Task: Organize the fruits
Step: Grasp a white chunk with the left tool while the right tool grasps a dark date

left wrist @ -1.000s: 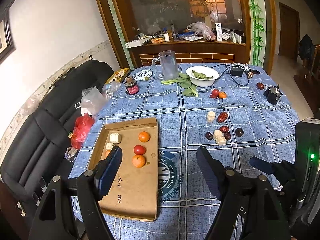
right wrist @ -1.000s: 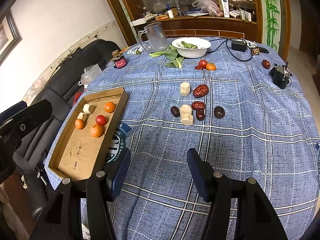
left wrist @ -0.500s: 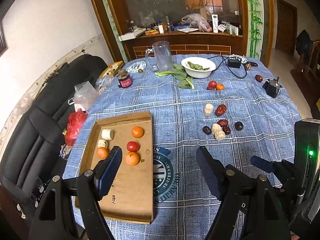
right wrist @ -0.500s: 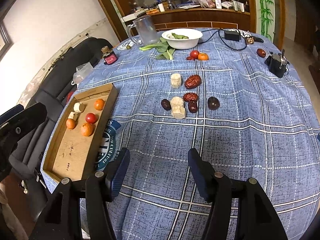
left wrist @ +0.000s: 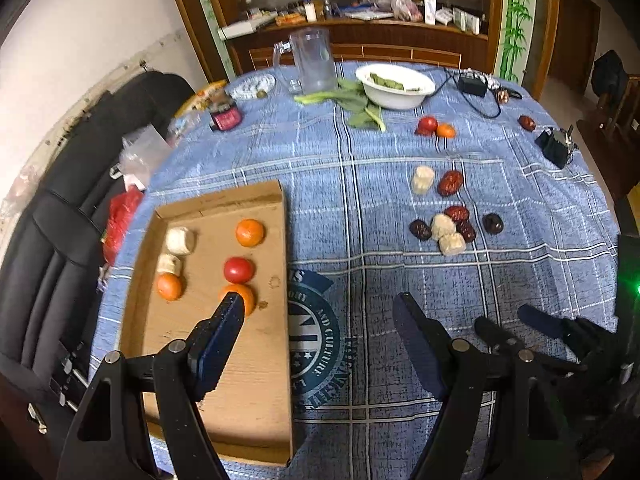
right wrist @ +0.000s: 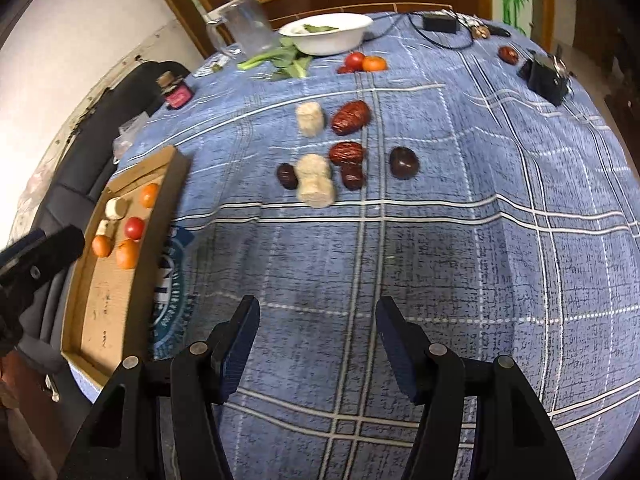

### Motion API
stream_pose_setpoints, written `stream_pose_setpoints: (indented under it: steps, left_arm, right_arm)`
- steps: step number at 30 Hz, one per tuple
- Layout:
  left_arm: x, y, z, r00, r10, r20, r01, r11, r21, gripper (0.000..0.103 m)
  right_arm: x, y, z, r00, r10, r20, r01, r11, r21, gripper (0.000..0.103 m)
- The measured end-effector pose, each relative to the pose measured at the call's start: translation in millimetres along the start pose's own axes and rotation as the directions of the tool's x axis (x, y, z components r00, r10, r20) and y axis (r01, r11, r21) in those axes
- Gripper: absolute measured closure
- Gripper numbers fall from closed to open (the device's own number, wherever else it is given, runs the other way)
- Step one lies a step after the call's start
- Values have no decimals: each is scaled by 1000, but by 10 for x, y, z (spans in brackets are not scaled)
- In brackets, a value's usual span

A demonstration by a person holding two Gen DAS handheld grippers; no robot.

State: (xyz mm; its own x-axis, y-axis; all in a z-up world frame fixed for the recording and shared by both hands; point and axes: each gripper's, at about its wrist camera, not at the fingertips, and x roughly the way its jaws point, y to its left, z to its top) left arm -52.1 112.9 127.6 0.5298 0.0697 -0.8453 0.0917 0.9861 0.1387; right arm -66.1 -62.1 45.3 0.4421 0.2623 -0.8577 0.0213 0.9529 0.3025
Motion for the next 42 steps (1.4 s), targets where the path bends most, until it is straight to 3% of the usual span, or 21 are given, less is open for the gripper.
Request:
stream_pose_setpoints:
  steps: [5,13,16,20,23,26,29,31,37,42]
  left_arm:
    - [256,113,-43,997,-48,-56,46,998,-34,27]
    - [420,203,-38,992,-107,-65,104,994,-47,27]
    - [484,171,-3,982,-172,-74,168,984,-60,27]
    - [601,55,31,956,-276,-95,270,960,-79,27]
    - [670,-95,54,946,-308,-101,303,951,-62,34]
    - [735,-239,68,940,-323,-112,319,946,-48,36]
    - [816,-320,84,933,-337,-124,332,942,-57,36]
    - [879,-373,100,930,-344,-132,338,939,-68,36]
    - [1072,-586,213,918,-374,-133,365,927,-86,36]
    - [1229,-828,336,913,-387,-127,384,922,-47,37]
  right_arm:
    - [57,-149,163,1000,-22,9,22,1000,17,39]
    - [193,-411,517,995,-82,53,80,996,41,39]
    - [243,-517,594,993,-105,57,103,994,44,39]
    - [329,-603,730,993,-98,61,95,994,51,42]
    - [398,-603,844,993,-95,67,92,995,47,43]
    - [538,-547,918,994,-97,46,97,995,10,49]
    - [614,-504,926,993,-112,45,113,993,-22,62]
    - [618,-523,930,994,-101,35,101,995,-21,78]
    - [471,-660,820,997,-65,35,64,998,27,78]
    - [325,-747,693,997,-65,39,63,997,46,78]
